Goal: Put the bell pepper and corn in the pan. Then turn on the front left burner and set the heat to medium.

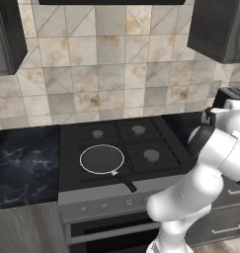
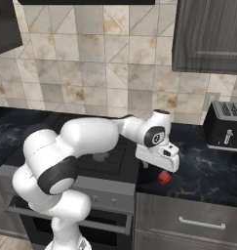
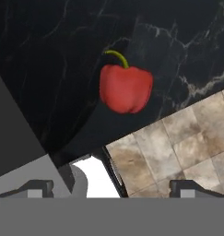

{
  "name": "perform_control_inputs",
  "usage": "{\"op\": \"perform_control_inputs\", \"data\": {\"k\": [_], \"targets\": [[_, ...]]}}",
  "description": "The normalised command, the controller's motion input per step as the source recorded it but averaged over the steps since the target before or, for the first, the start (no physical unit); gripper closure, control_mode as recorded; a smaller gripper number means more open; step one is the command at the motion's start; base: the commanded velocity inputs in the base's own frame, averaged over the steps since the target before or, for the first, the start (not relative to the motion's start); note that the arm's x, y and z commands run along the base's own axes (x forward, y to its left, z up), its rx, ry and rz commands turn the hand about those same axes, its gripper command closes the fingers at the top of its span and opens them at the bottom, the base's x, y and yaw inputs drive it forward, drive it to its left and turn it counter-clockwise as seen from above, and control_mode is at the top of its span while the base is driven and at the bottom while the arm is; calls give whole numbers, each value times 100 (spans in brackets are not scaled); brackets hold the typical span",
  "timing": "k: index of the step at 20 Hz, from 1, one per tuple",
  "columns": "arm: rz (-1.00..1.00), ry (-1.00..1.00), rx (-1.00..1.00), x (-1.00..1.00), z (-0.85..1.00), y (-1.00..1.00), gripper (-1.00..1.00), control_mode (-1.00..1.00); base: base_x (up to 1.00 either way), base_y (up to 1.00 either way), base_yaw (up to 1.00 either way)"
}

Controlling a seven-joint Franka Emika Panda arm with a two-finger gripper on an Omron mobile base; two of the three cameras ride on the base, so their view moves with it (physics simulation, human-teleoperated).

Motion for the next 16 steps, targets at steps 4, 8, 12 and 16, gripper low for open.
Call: {"op": "perform_control_inputs", "data": {"k": [4, 8, 12, 16], "targets": [[0, -2, 3, 0, -56, -10, -100, -100, 0, 0, 0], [0, -8, 1, 13, -19, -8, -100, -100, 0, 0, 0], [0, -2, 0, 33, -3, -23, -100, -100, 0, 0, 0], [0, 0, 0, 39, 0, -21, -100, -100, 0, 0, 0]]}}
